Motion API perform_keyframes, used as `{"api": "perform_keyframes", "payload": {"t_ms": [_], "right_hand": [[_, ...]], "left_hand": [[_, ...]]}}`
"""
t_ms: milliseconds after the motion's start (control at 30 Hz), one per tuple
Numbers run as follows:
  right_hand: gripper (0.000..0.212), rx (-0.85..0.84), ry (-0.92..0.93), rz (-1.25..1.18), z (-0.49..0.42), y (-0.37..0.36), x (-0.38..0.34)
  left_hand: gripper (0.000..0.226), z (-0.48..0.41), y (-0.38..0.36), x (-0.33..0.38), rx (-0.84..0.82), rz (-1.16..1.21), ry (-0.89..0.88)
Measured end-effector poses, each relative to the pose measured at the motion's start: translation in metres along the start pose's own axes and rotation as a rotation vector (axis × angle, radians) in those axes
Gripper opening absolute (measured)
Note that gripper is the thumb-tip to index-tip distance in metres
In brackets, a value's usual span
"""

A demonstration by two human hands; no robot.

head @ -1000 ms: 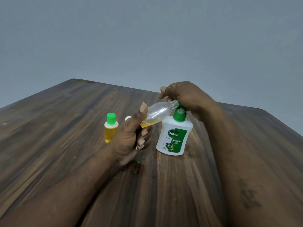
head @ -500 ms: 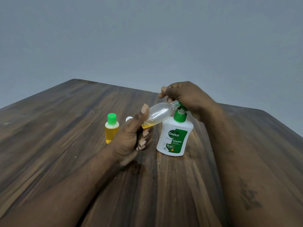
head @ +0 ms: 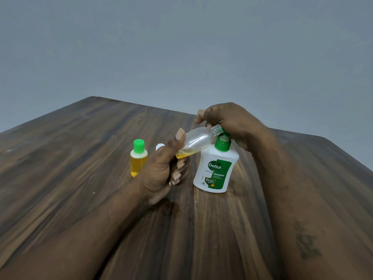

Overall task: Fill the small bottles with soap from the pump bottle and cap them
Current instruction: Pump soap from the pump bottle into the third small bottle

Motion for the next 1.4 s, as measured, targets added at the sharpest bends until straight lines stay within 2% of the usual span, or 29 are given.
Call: {"api": "perform_keyframes", "payload": {"t_ms": [67, 133, 333, 467, 600, 833, 1167, 1333, 1400], "right_hand": [[0.028, 0.021, 0.037, 0.015, 0.002, 0.002, -0.007], [0.027, 0.001, 0.028, -0.005, 0.002, 0.001, -0.006], [0.020, -0.058, -0.132, -0.127, -0.002, -0.011, 0.017], [0.027, -0.023, -0.059, -0.036, -0.002, -0.004, 0.009], [0.026, 0.008, 0.053, -0.013, 0.002, 0.003, -0.006], [0.017, -0.078, -0.112, -0.169, -0.003, -0.009, 0.017], [0.023, 0.031, 0.042, 0.010, 0.003, 0.001, -0.008], [0.019, -0.057, -0.110, -0.082, 0.000, -0.011, 0.011], [0.021, -0.065, -0.117, -0.074, -0.001, -0.011, 0.013]], "left_hand": [[0.044, 0.000, 0.000, 0.000, 0.010, 0.022, 0.000], [0.039, 0.001, 0.000, 0.001, 0.019, 0.012, 0.003], [0.044, 0.004, -0.003, 0.005, 0.022, -0.009, 0.008], [0.048, 0.005, -0.005, 0.008, 0.029, 0.008, -0.018], [0.039, 0.004, -0.007, 0.008, 0.046, 0.031, -0.020], [0.042, 0.007, -0.011, 0.012, 0.015, 0.009, -0.017], [0.046, 0.004, -0.007, 0.006, 0.036, 0.025, -0.015], [0.037, 0.004, -0.007, 0.006, 0.023, 0.053, -0.004], [0.037, 0.005, -0.009, 0.008, 0.019, 0.055, -0.008]]}}
Point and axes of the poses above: each hand's wrist, its own z-axis away from the middle knuckle, its own y-axis out of the back of the hand, x = y × z, the point moved 5 cm from there along -z, towards the middle knuckle, and after that the axes turned 12 degrees about -x, right-handed, at the moved point
